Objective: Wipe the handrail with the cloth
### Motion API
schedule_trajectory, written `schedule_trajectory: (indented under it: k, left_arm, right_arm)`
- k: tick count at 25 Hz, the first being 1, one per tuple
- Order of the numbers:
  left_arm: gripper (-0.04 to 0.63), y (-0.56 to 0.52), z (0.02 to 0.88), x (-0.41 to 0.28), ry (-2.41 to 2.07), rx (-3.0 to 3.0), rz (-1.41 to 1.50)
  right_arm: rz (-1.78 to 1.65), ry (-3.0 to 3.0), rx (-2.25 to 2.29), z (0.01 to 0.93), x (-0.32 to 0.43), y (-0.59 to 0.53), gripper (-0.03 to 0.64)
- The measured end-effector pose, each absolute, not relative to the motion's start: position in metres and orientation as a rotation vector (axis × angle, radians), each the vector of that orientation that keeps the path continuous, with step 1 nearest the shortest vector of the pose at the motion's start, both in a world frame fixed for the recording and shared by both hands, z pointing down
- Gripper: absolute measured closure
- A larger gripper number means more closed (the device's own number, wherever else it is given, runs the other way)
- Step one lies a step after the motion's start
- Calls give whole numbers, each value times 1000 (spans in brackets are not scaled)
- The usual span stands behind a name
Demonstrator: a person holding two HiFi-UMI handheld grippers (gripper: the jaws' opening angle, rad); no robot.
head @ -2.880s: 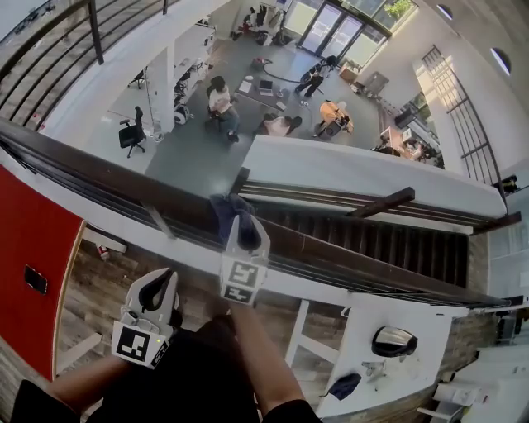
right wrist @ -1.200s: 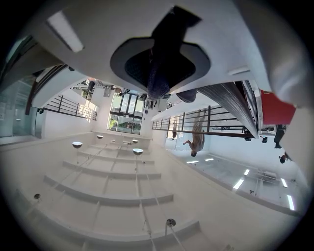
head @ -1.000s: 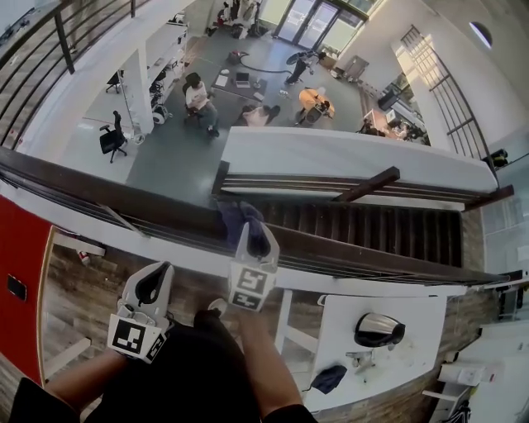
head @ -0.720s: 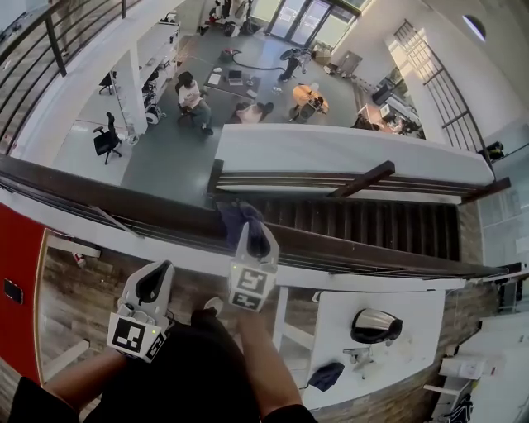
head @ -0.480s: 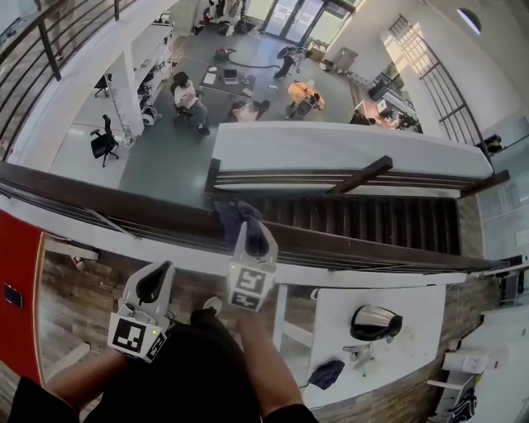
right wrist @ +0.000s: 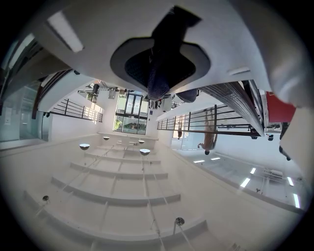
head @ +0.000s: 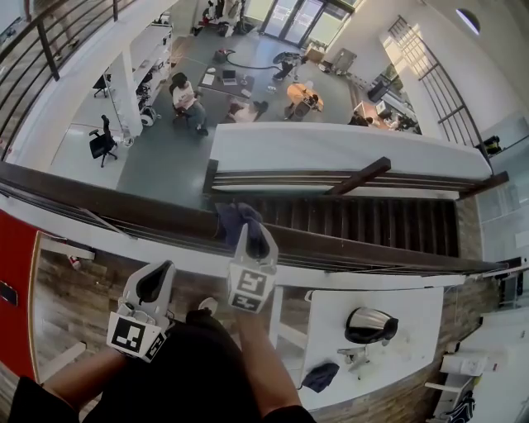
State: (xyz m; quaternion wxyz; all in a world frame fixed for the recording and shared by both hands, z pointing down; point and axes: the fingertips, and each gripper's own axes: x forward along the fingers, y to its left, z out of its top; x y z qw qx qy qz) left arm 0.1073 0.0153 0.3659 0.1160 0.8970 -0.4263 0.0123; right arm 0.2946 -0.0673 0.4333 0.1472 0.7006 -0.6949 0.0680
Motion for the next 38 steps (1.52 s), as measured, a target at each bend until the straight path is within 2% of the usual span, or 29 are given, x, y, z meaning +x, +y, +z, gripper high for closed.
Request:
schedule_trajectory:
  k: [10, 15, 21, 30, 38]
  left_arm:
    - [597, 25, 362, 115, -1289, 2624, -24]
    - [597, 30, 359, 102, -1321, 2584, -79]
    - [597, 33, 360, 57, -1460, 2506, -85]
    - [597, 45, 366, -56, -1727, 2272, -94]
    - [597, 60, 374, -136, -1821, 2160, -92]
  right_arm:
    - [191, -2061, 2033, 432, 309, -60, 548]
    - [195, -2174, 1975, 418, 283, -62, 549]
    - [257, -2436, 1761, 410, 185, -73, 549]
    - [336, -2695, 1285, 435, -5, -58, 549]
    - [431, -2629, 1196, 493, -76, -63, 549]
